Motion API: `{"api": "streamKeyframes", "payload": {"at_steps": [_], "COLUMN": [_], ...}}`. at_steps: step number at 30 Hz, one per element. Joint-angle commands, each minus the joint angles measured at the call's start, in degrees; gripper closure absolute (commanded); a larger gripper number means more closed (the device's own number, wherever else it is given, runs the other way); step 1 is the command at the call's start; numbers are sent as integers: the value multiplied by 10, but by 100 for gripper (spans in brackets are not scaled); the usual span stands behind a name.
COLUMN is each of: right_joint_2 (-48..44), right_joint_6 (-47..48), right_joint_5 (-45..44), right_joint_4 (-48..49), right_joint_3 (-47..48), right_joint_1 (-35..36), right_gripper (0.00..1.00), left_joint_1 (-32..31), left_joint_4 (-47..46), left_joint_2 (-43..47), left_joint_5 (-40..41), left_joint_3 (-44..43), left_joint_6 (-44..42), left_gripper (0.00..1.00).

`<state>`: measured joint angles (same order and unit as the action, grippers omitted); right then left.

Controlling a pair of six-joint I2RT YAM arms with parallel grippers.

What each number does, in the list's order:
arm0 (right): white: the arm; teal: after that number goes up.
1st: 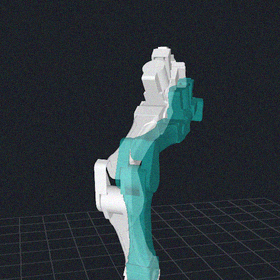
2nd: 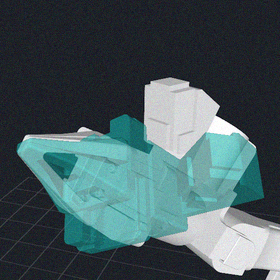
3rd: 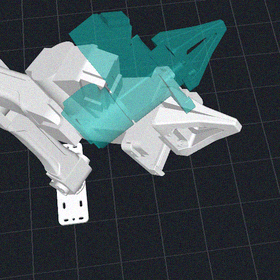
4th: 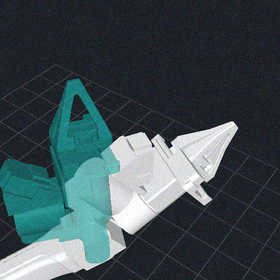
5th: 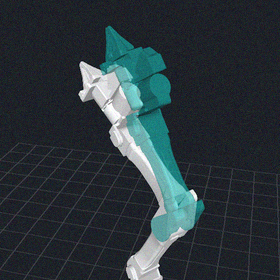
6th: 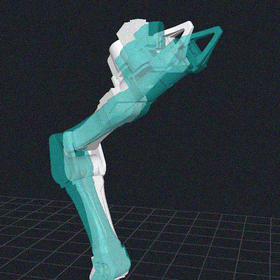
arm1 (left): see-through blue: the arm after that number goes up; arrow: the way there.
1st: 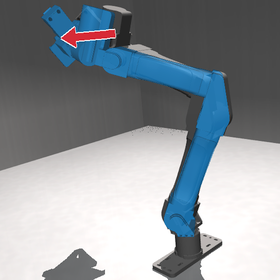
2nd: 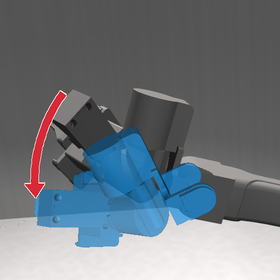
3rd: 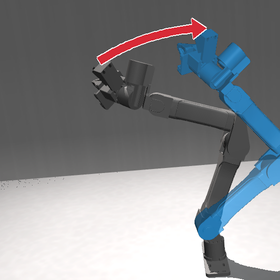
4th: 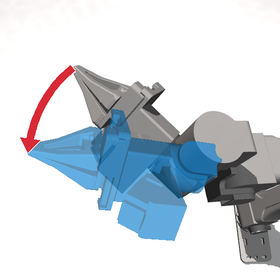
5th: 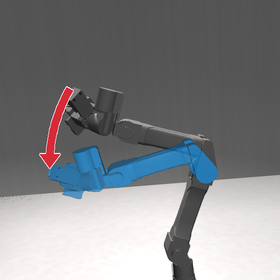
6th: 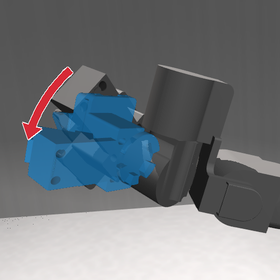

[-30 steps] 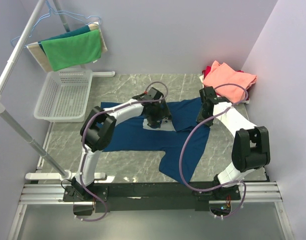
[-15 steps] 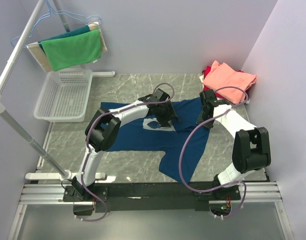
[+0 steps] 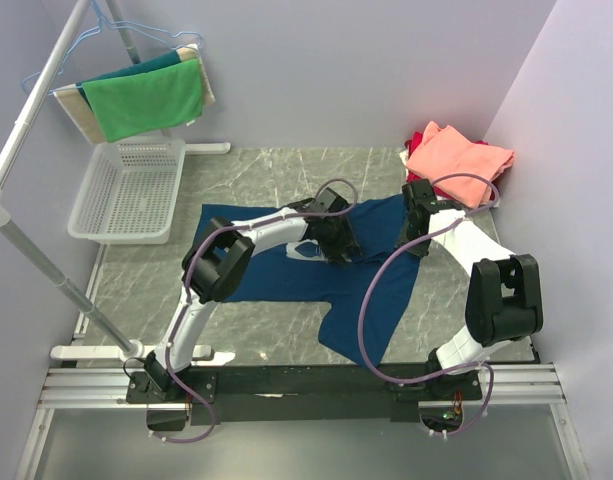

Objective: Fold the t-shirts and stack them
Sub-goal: Fold the tshirt

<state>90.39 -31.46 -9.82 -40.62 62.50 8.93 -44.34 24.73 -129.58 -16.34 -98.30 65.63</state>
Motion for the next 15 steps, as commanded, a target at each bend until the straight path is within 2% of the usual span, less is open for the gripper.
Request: {"api": "streamKeyframes", "payload": {"at_steps": [1, 5, 10, 15], "right_joint_2": [-5, -2, 0, 3], "right_joint_6": [5, 6, 4, 4], "right_joint_5": [-5, -9, -12, -11], "right_joint_4": [8, 5, 5, 7], "right_joint_3": [2, 6, 1, 1], "right_joint_1": [-8, -7, -7, -7], "right_gripper": [64, 64, 64, 65], "left_joint_1": [-2, -2, -2, -2], "left_joint_4": [-7, -5, -1, 12], "left_joint_2": [-16, -30, -30, -15], "left_joint_5": [5, 2, 1, 10], "left_joint_3": [-33, -51, -58, -48], "left_joint_6": [-16, -16, -19, -26], "left_gripper": [44, 46, 55, 54]}}
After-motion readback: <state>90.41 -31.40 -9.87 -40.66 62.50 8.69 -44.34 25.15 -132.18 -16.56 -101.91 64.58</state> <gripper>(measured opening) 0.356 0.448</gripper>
